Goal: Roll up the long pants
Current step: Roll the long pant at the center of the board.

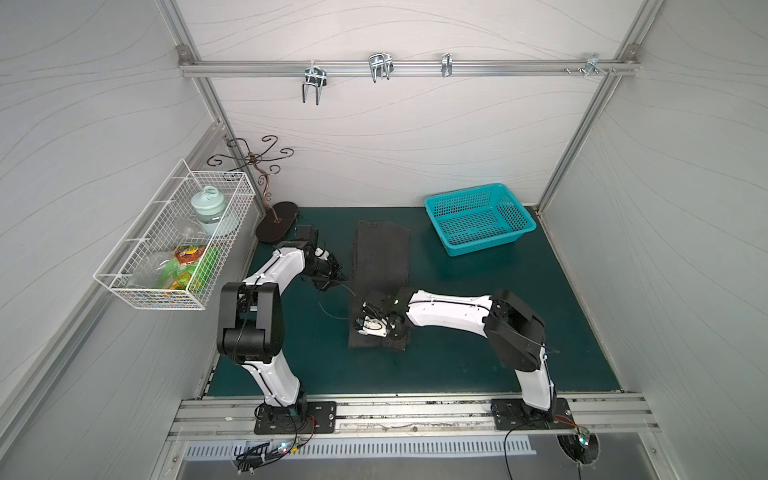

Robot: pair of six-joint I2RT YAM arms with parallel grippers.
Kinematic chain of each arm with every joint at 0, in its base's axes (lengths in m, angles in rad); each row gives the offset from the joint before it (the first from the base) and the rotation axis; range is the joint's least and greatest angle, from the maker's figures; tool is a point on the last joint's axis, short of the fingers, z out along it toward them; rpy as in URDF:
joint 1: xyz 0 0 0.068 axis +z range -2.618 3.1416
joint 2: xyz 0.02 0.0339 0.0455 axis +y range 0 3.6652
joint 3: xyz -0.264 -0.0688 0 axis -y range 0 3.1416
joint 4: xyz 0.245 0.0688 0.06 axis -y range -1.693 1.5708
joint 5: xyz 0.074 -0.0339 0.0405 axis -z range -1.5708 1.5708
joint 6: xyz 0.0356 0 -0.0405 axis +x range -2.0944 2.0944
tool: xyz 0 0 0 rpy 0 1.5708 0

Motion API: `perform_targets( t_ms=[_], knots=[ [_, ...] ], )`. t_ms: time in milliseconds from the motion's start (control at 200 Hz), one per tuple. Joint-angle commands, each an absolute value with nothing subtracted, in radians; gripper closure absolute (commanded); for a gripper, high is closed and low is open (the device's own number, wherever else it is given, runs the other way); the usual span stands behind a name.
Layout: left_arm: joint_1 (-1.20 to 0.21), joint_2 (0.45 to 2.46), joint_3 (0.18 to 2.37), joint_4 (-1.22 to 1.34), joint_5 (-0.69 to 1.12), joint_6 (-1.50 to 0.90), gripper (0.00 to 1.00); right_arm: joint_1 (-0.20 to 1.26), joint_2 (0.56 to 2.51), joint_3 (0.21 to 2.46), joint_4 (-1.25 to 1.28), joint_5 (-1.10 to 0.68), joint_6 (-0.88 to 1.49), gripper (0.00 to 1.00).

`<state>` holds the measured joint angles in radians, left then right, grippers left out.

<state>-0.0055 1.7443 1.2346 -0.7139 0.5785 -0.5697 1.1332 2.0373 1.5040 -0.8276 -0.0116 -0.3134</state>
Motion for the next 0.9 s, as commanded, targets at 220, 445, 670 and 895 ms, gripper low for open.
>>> perform_targets(
  t_ms=[220,445,670,895],
  knots=[
    [0.000,1.778,1.298,-0.842,0.607,-0.471,1.00,0.999,2.202,1.696,-1.060,-0.504,-0.364,1.00],
    [0.000,1.808,1.286,-0.851,0.634,-0.465,1.00,0.925,2.313,1.827,-1.138,-0.657,-0.393,1.00],
    [0.000,1.815,1.269,-0.880,0.641,-0.449,1.00,0.821,2.415,1.966,-1.206,-0.845,-0.403,1.00],
    [-0.001,1.782,1.287,-0.930,0.645,-0.443,1.00,0.749,2.522,2.047,-1.235,-0.981,-0.362,1.00]
  ],
)
